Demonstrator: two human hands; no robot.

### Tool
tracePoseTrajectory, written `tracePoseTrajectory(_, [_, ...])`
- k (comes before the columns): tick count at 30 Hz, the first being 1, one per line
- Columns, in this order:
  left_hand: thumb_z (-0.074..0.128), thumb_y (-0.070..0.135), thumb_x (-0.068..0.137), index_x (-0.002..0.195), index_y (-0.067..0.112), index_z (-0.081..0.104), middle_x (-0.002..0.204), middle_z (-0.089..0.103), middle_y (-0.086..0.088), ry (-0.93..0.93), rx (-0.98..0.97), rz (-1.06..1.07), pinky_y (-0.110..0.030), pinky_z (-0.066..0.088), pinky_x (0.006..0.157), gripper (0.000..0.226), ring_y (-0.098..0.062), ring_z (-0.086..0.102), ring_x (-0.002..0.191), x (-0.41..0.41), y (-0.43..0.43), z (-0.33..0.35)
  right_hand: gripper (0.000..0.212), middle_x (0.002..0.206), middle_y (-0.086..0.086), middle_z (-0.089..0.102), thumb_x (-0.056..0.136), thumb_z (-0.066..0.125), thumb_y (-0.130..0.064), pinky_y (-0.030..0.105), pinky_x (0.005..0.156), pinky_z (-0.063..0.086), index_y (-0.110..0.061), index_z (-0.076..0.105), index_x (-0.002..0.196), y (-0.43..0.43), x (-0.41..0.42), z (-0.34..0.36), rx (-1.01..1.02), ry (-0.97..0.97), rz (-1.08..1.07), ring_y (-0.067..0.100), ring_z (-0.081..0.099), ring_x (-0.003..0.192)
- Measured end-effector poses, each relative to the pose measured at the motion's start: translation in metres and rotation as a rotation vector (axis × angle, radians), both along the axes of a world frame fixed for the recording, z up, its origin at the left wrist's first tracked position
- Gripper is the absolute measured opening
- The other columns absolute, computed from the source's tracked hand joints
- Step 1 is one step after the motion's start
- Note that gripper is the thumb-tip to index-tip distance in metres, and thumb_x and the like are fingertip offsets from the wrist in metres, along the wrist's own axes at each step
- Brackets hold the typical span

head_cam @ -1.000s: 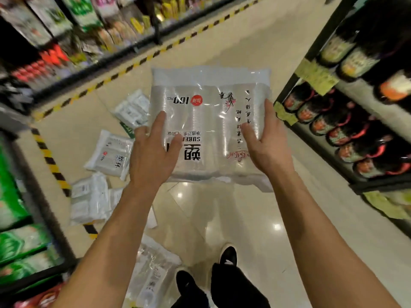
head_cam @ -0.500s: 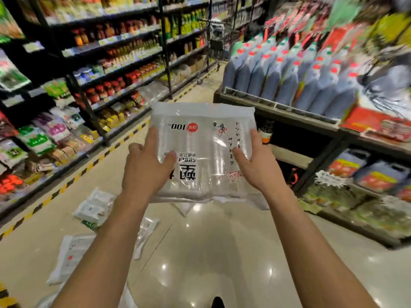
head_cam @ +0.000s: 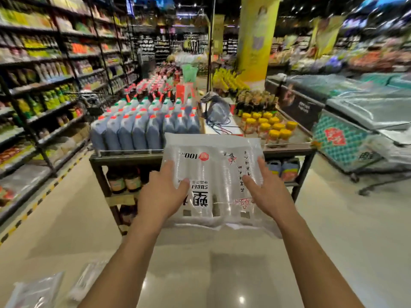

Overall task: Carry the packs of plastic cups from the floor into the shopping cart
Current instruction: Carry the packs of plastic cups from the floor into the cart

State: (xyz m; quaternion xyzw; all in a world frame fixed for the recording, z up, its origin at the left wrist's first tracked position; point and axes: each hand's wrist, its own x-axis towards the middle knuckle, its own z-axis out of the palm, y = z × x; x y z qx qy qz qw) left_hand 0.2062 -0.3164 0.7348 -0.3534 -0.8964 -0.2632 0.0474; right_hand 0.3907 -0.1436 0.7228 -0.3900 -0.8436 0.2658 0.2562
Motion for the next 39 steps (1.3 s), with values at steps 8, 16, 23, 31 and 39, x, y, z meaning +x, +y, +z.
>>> tracePoseTrajectory(8, [0.045, 0.056, 0.090, 0.144, 0.034, 0.019, 0.131, 0.051, -0.016, 0.016, -0.006, -0.271, -0.043, 0.044, 0.083, 0.064, -0.038, 0.054, 0.113, 0.137, 0.230, 0.023, 0.075, 0.143, 0.013, 0.048, 0.094, 0.044, -0.058, 0.040, 0.097, 0.039, -0.030, 0.011, 0.155, 0.175, 0.178, 0.009, 0.007, -0.002, -0.241, 0.031, 0.047, 0.129])
tracePoseTrajectory(16, [0.043, 0.056, 0.092, 0.148, 0.034, 0.013, 0.141, 0.044, -0.015, -0.031, -0.020, -0.512, -0.041, 0.041, 0.082, 0.067, -0.037, 0.052, 0.119, 0.282, 0.423, 0.020, 0.077, 0.142, 0.011, 0.050, 0.092, 0.045, -0.062, 0.039, 0.095, 0.041, -0.031, 0.014, 0.155, 0.315, 0.343, 0.014, 0.010, 0.003, -0.501, 0.030, 0.048, 0.128])
tracePoseTrajectory(23, [0.040, 0.059, 0.092, 0.151, 0.037, 0.009, 0.147, 0.037, -0.016, -0.048, -0.068, -0.685, -0.045, 0.042, 0.094, 0.070, -0.038, 0.046, 0.127, 0.379, 0.575, 0.005, 0.074, 0.139, 0.010, 0.052, 0.092, 0.047, -0.060, 0.037, 0.086, 0.040, -0.031, 0.017, 0.153, 0.415, 0.449, -0.004, 0.007, 0.031, -0.697, 0.030, 0.051, 0.125])
tracePoseTrajectory(31, [0.041, 0.055, 0.092, 0.149, 0.037, 0.009, 0.123, 0.045, -0.016, -0.057, -0.074, -0.843, -0.043, 0.044, 0.082, 0.067, -0.039, 0.056, 0.106, 0.454, 0.781, -0.015, 0.075, 0.147, 0.009, 0.044, 0.094, 0.043, -0.060, 0.038, 0.095, 0.040, -0.031, 0.010, 0.155, 0.583, 0.522, -0.017, -0.009, -0.023, -0.827, 0.028, 0.046, 0.130])
tracePoseTrajectory(39, [0.041, 0.056, 0.091, 0.148, 0.042, 0.006, 0.128, 0.044, -0.018, -0.089, -0.059, -0.927, -0.039, 0.044, 0.075, 0.068, -0.039, 0.058, 0.103, 0.507, 0.997, -0.018, 0.075, 0.147, 0.011, 0.043, 0.095, 0.046, -0.053, 0.039, 0.096, 0.039, -0.030, 0.008, 0.155, 0.777, 0.573, -0.006, -0.044, -0.019, -0.920, 0.029, 0.044, 0.131])
